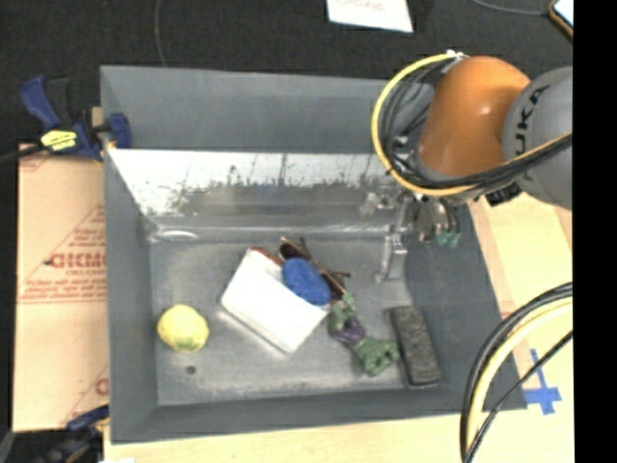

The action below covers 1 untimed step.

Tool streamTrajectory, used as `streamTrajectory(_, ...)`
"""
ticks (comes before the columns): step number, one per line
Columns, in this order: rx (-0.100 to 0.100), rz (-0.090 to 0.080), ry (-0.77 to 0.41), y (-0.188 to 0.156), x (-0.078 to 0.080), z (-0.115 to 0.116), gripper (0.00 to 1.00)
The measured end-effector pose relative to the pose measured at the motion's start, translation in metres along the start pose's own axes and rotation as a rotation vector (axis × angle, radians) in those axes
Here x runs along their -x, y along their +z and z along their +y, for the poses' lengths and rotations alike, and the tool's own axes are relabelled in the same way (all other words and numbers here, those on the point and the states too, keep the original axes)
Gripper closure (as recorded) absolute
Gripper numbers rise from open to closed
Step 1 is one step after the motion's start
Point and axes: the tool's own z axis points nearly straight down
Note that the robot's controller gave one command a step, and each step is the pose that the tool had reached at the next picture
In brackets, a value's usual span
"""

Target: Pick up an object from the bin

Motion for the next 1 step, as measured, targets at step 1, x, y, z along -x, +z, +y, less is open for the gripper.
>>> streamTrajectory(1, 0.0, 0.0, 0.0, 0.0, 0.0, 0.0, 0.0)
